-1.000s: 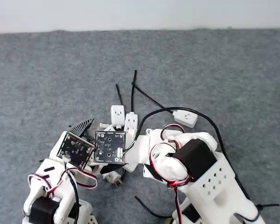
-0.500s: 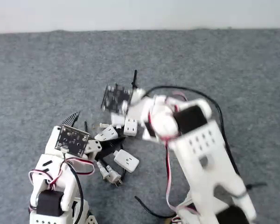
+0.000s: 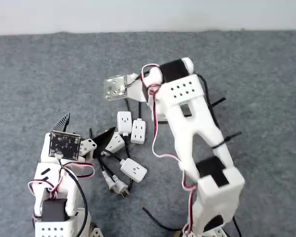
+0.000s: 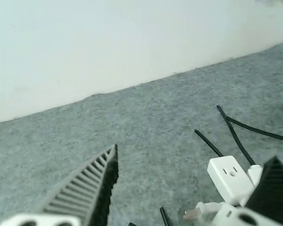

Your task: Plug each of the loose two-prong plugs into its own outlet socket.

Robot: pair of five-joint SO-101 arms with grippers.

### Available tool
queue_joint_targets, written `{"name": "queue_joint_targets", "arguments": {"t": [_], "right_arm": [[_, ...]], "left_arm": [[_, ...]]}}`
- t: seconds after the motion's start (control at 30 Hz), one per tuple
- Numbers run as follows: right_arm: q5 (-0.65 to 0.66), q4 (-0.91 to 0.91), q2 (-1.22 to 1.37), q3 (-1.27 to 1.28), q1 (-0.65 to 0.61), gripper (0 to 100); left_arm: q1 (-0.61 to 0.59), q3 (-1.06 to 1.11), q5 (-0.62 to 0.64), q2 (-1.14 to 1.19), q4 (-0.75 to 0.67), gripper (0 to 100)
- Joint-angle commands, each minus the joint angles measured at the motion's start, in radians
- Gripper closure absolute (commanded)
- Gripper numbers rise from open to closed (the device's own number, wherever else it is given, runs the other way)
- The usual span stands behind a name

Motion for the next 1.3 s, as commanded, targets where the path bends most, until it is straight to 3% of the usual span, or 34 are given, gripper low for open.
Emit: {"name": "queue_joint_targets", "arguments": {"t": [0.0, 0.2, 0.6, 0.8, 1.27], "right_arm": [[0.100, 0.042, 0.076, -0.068, 0.045, 99.1], [0.186, 0.042, 0.114, -0.068, 0.120, 99.1], [0.506, 0.038, 0.124, -0.068, 0.387, 99.1], [0.651, 0.028, 0.199, -0.074, 0.444, 99.1], [0.643, -0.065, 0.372, -0.071, 0.418, 99.0]], "left_arm": [[-0.006, 0.002, 0.014, -0.003, -0.051, 56], [-0.006, 0.005, 0.012, -0.003, -0.051, 56], [0.000, 0.016, -0.031, -0.003, -0.052, 56], [0.000, 0.019, -0.031, -0.003, -0.064, 56], [0.002, 0.019, -0.031, -0.003, -0.064, 56]]}}
